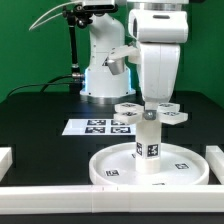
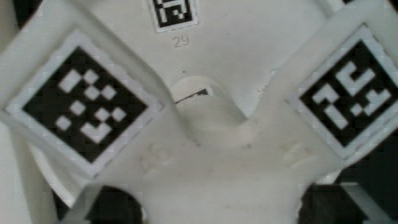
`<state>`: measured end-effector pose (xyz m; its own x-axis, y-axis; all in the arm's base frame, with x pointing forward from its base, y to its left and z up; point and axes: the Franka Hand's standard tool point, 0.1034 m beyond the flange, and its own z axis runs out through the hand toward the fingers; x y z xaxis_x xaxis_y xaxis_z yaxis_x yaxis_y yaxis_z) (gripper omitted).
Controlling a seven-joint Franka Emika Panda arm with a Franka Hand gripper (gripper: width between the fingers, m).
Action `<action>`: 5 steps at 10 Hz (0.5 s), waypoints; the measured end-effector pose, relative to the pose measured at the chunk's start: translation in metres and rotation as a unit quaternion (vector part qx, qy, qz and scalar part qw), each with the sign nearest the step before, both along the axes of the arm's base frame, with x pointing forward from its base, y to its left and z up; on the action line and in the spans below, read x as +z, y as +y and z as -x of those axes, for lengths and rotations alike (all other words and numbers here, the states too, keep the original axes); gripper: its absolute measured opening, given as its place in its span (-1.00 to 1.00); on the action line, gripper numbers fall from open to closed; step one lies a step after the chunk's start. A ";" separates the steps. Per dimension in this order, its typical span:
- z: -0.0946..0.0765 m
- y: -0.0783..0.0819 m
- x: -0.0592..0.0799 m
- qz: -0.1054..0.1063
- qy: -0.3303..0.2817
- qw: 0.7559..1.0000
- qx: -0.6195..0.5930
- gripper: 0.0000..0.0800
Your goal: Assemble round table
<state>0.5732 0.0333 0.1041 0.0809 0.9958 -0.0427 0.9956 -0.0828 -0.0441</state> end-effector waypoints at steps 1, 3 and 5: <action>0.000 0.000 0.000 0.001 -0.001 0.999 -0.039 0.10; 0.000 0.001 0.000 0.006 -0.005 0.991 -0.137 0.10; 0.000 0.001 0.000 0.008 -0.008 0.972 -0.235 0.10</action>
Offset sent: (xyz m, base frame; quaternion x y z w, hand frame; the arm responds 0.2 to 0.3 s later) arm -0.0011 -0.0021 0.0009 0.0113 -0.0169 0.2011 0.9794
